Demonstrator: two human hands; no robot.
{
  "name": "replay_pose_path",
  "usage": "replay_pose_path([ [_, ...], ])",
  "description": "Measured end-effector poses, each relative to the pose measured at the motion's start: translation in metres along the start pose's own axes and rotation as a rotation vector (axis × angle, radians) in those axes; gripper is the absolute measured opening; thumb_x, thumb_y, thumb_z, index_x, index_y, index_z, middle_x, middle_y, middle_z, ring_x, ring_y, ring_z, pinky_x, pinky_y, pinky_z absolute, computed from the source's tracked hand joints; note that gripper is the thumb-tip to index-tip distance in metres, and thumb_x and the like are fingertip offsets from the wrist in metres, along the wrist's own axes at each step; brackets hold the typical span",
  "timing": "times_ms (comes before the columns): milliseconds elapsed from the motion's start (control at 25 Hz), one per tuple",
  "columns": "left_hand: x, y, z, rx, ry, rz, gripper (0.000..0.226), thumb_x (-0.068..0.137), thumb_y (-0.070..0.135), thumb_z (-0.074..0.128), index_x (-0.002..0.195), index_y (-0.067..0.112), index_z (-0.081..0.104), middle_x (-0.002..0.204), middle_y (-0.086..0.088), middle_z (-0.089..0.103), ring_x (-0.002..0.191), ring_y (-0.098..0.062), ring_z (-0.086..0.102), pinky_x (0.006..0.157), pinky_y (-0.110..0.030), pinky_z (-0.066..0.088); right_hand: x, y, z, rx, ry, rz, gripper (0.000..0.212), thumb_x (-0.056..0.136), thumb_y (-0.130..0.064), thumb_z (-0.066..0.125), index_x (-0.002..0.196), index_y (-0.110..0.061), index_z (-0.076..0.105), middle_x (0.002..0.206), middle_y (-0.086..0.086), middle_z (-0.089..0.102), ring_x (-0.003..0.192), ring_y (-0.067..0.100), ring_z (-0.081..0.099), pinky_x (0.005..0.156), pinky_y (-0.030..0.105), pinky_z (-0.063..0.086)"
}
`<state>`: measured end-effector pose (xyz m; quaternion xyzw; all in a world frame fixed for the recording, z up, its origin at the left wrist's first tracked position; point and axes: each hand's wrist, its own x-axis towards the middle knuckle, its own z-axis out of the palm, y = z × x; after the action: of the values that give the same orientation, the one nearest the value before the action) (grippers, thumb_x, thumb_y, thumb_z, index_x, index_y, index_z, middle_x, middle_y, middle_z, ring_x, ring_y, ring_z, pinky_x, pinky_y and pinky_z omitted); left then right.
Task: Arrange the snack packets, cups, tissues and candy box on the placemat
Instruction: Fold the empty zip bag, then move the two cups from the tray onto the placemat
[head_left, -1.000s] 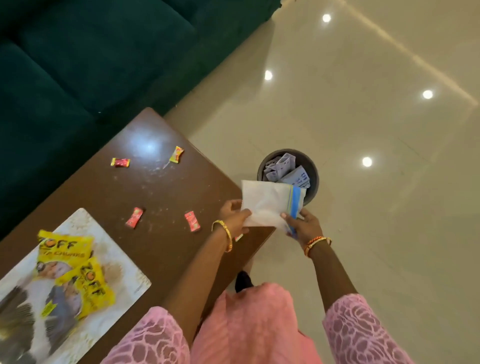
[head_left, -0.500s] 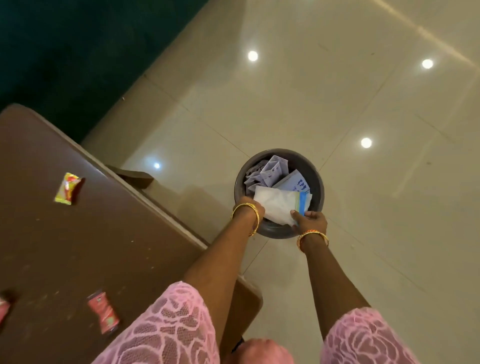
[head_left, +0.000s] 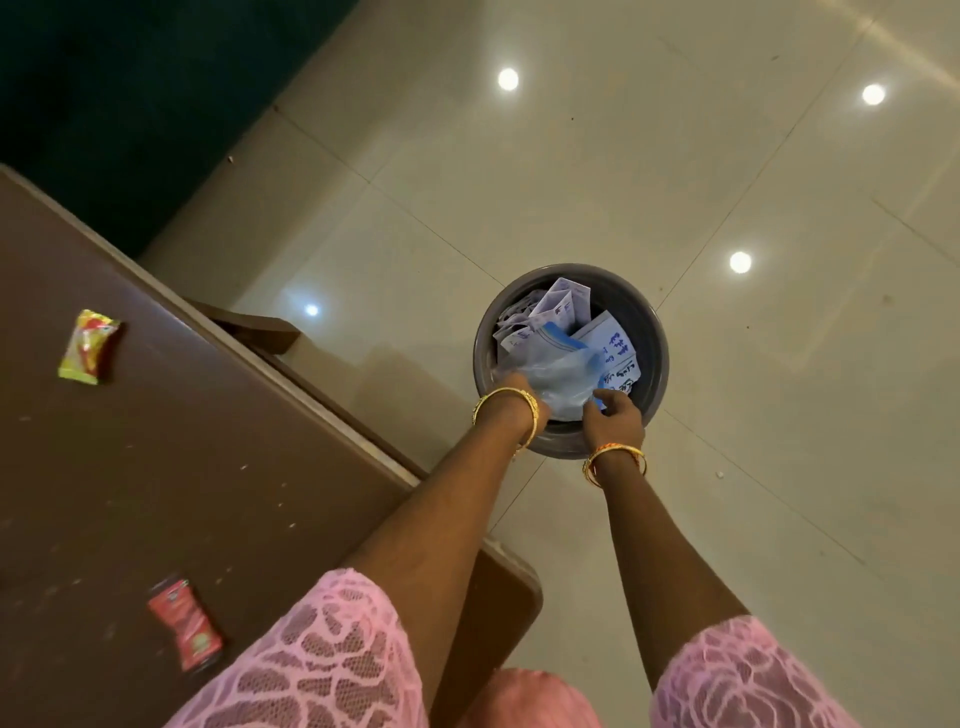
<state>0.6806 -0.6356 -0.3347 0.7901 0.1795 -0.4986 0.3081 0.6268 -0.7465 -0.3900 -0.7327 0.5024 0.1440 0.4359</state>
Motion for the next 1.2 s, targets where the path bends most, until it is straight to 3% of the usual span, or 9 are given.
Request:
replay_pose_path([
  [120, -0.046, -0.008, -0.011, 0.338, 0.096, 0.15, 0.045, 0.085, 0.01, 0.059, 0.128, 0.005, 0.048, 0.129, -0.018, 0.055, 0.118, -0.036, 0.053, 0.097, -0.044, 0.046, -0.044, -0.013, -0.013, 0.002, 0.085, -0.156, 0.019, 0.086, -0.01, 0.053, 0.1, -0.006, 0.066, 0.104, 0.017, 0.068, 0.094, 0.027, 0.061, 0.078, 0.024, 0.042],
  [240, -0.108, -0.025, -0.025, 0.619, 0.182, 0.33, 0.056, 0.084, 0.015, 0.059, 0.135, 0.009, 0.038, 0.14, -0.017, 0.043, 0.129, -0.034, 0.04, 0.103, -0.046, 0.039, -0.105, -0.034, -0.032, -0.058, 0.131, -0.343, 0.017, 0.089, -0.011, 0.051, 0.094, -0.003, 0.064, 0.097, 0.018, 0.066, 0.082, 0.02, 0.055, 0.071, 0.024, 0.039],
  [440, -0.226, -0.088, -0.043, 0.602, 0.501, 0.531, 0.055, 0.088, 0.013, 0.046, 0.141, 0.006, 0.031, 0.149, -0.019, 0.033, 0.14, -0.034, 0.028, 0.112, -0.046, 0.029, -0.223, -0.049, -0.069, -0.272, 0.141, -0.629, 0.024, 0.092, -0.015, 0.047, 0.108, -0.002, 0.058, 0.112, 0.02, 0.061, 0.105, 0.031, 0.052, 0.087, 0.04, 0.049],
  [640, -0.329, -0.205, -0.042, 0.525, 0.644, 0.343, 0.059, 0.094, 0.024, 0.032, 0.148, 0.008, 0.016, 0.158, -0.014, 0.015, 0.146, -0.029, 0.013, 0.118, -0.046, 0.015, -0.358, -0.018, -0.076, -0.505, 0.078, -0.945, 0.038, 0.088, -0.019, 0.047, 0.121, -0.001, 0.054, 0.129, 0.024, 0.054, 0.121, 0.04, 0.047, 0.102, 0.048, 0.038],
  [760, -0.383, -0.287, -0.029, 0.432, 0.701, 0.199, 0.061, 0.094, 0.028, 0.03, 0.149, 0.008, 0.013, 0.159, -0.012, 0.012, 0.147, -0.027, 0.01, 0.119, -0.044, 0.011, -0.44, 0.022, -0.062, -0.605, -0.061, -1.054, 0.048, 0.087, -0.026, 0.042, 0.129, -0.005, 0.049, 0.138, 0.019, 0.047, 0.129, 0.037, 0.042, 0.107, 0.047, 0.033],
  [920, -0.446, -0.39, -0.005, 0.318, 0.75, 0.036, 0.06, 0.096, 0.029, 0.029, 0.149, 0.008, 0.011, 0.16, -0.013, 0.009, 0.148, -0.027, 0.007, 0.119, -0.044, 0.009, -0.531, 0.078, -0.037, -0.742, -0.228, -1.162, 0.051, 0.087, -0.03, 0.038, 0.132, -0.007, 0.045, 0.142, 0.017, 0.043, 0.133, 0.034, 0.038, 0.107, 0.047, 0.031],
  [1200, -0.526, -0.531, 0.031, 0.134, 0.798, -0.181, 0.06, 0.096, 0.03, 0.03, 0.148, 0.006, 0.013, 0.159, -0.014, 0.014, 0.147, -0.028, 0.01, 0.119, -0.044, 0.009, -0.665, 0.144, 0.007, -0.843, -0.429, -1.398, 0.045, 0.089, -0.024, 0.046, 0.129, -0.005, 0.047, 0.138, 0.019, 0.047, 0.13, 0.036, 0.041, 0.105, 0.048, 0.034],
])
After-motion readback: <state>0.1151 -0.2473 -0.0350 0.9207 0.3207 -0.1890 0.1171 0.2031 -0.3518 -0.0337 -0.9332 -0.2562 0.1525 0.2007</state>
